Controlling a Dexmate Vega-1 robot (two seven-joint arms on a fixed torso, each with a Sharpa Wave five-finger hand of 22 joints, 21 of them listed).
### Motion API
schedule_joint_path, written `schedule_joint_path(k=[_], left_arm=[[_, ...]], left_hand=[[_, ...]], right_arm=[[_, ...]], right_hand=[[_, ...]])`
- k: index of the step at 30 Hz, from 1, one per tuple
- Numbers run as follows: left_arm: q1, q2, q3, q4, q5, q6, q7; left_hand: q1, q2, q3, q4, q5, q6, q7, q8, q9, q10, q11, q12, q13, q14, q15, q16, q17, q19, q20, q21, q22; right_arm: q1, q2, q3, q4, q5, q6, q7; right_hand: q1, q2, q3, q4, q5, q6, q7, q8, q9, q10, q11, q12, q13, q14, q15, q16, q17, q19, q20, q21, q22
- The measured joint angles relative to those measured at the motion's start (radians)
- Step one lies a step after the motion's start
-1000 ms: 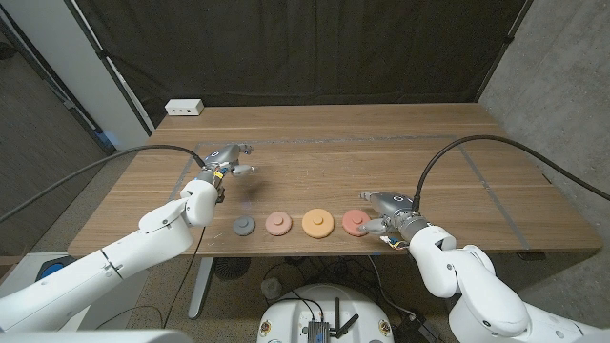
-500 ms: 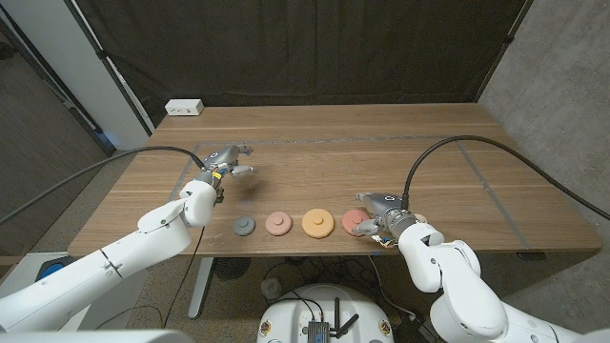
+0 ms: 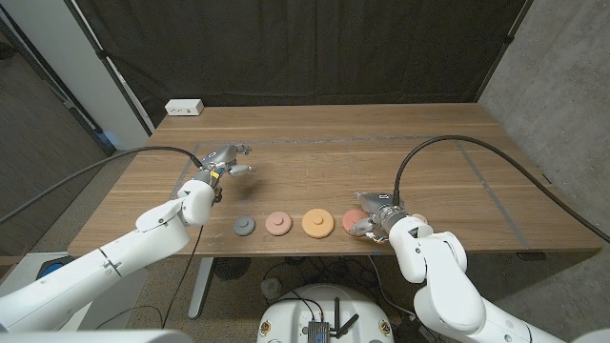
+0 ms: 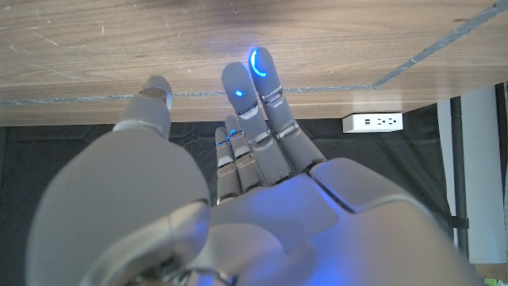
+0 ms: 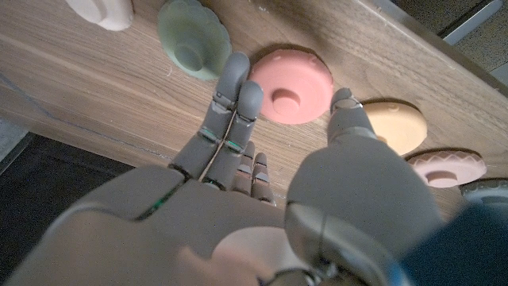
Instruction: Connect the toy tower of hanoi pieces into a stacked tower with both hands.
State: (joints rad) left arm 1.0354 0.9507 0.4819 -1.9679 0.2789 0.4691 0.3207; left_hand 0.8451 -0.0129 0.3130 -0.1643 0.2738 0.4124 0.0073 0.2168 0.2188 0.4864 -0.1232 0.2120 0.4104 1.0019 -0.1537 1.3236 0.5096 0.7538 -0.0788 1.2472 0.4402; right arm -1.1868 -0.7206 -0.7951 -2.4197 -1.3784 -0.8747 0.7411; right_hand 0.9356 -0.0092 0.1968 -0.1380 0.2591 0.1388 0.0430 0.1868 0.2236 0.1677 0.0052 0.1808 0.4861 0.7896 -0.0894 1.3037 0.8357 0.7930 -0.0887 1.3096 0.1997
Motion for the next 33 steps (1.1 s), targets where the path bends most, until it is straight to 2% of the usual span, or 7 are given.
schedule_joint_path(k=[5, 8, 10, 13, 17, 26, 33], left_arm=[[-0.003, -0.001, 0.000, 0.006, -0.001, -0.005, 0.000], [-0.006, -0.002, 0.000, 0.008, -0.001, -0.005, 0.000], [-0.008, -0.003, 0.000, 0.010, -0.001, -0.006, 0.000], [-0.009, -0.004, 0.000, 0.013, -0.001, -0.006, 0.000], [-0.012, -0.005, 0.004, 0.017, 0.000, -0.006, -0.001], [-0.013, -0.005, 0.006, 0.018, 0.001, -0.007, -0.003], [-0.013, -0.005, 0.006, 0.018, 0.001, -0.007, -0.003]], left_hand=[[0.000, 0.000, 0.000, 0.000, 0.000, 0.000, 0.000, 0.000, 0.000, 0.000, 0.000, -0.003, 0.000, -0.002, -0.002, 0.000, 0.000, 0.000, 0.000, 0.000, -0.003], [0.000, 0.000, 0.000, 0.000, 0.001, 0.000, 0.000, 0.000, 0.000, 0.000, 0.000, -0.003, 0.005, -0.002, -0.002, 0.004, 0.000, 0.000, 0.000, 0.006, -0.005], [0.000, 0.000, 0.000, 0.000, 0.004, 0.000, 0.000, 0.000, 0.000, 0.000, 0.000, -0.003, 0.005, -0.002, -0.002, 0.004, 0.000, 0.000, 0.000, 0.008, -0.005], [0.000, 0.000, 0.000, 0.000, 0.004, 0.000, 0.000, 0.000, 0.000, 0.000, 0.000, -0.003, 0.005, -0.002, -0.002, 0.004, 0.000, 0.000, 0.000, 0.008, -0.009], [0.004, 0.004, 0.000, 0.000, 0.004, 0.000, 0.000, 0.000, 0.000, 0.000, 0.000, -0.003, 0.005, -0.002, -0.002, 0.004, -0.005, 0.000, 0.000, 0.016, -0.011], [0.007, 0.007, 0.000, 0.000, 0.004, 0.000, 0.000, 0.000, 0.000, 0.000, 0.000, -0.003, 0.005, -0.002, -0.002, 0.008, -0.008, -0.009, 0.002, 0.022, -0.019], [0.007, 0.007, 0.000, 0.000, 0.004, 0.000, 0.000, 0.000, 0.000, 0.000, 0.000, -0.003, 0.005, -0.002, -0.002, 0.012, -0.009, -0.009, 0.002, 0.029, -0.023]], right_arm=[[-0.020, 0.041, 0.034, 0.016, -0.035, 0.041, 0.039], [-0.020, 0.041, 0.034, 0.016, -0.053, 0.062, 0.059], [-0.036, 0.077, 0.061, 0.032, -0.063, 0.074, 0.071], [-0.036, 0.077, 0.061, 0.032, -0.076, 0.091, 0.086], [-0.052, 0.119, 0.093, 0.052, -0.098, 0.118, 0.111], [-0.065, 0.161, 0.124, 0.072, -0.128, 0.162, 0.153], [-0.069, 0.180, 0.136, 0.084, -0.146, 0.186, 0.178]], right_hand=[[-0.008, -0.008, -0.007, 0.001, -0.004, 0.000, 0.000, 0.000, -0.001, -0.003, -0.003, 0.000, -0.004, -0.005, 0.005, 0.000, -0.002, -0.003, 0.003, 0.004, 0.000], [-0.017, 0.001, -0.008, 0.000, -0.004, 0.000, 0.000, 0.002, -0.001, -0.005, -0.005, 0.001, -0.004, -0.005, 0.005, 0.000, -0.002, -0.003, 0.003, 0.004, 0.000], [-0.017, 0.001, -0.008, 0.000, -0.008, 0.000, 0.000, 0.007, -0.001, -0.005, -0.005, 0.004, -0.004, -0.006, 0.005, 0.000, -0.002, -0.003, 0.003, 0.004, 0.000], [-0.017, 0.001, -0.008, 0.000, -0.008, 0.005, 0.003, 0.013, -0.001, -0.005, -0.005, 0.008, -0.006, -0.011, 0.000, 0.000, -0.007, -0.003, 0.003, 0.004, -0.004], [-0.017, 0.001, -0.008, 0.000, -0.008, 0.012, -0.004, 0.015, -0.001, 0.005, -0.004, 0.014, -0.009, -0.011, 0.000, 0.000, -0.007, -0.003, 0.003, 0.004, -0.005], [-0.024, 0.008, -0.012, 0.004, -0.008, 0.013, -0.005, 0.015, 0.000, 0.020, -0.002, 0.016, -0.009, -0.011, 0.000, 0.009, -0.007, -0.003, 0.003, 0.004, -0.005], [-0.024, 0.008, -0.012, 0.004, -0.008, 0.013, -0.005, 0.015, 0.000, 0.029, -0.011, 0.023, -0.009, -0.011, 0.000, 0.012, -0.007, -0.003, 0.003, 0.011, -0.004]])
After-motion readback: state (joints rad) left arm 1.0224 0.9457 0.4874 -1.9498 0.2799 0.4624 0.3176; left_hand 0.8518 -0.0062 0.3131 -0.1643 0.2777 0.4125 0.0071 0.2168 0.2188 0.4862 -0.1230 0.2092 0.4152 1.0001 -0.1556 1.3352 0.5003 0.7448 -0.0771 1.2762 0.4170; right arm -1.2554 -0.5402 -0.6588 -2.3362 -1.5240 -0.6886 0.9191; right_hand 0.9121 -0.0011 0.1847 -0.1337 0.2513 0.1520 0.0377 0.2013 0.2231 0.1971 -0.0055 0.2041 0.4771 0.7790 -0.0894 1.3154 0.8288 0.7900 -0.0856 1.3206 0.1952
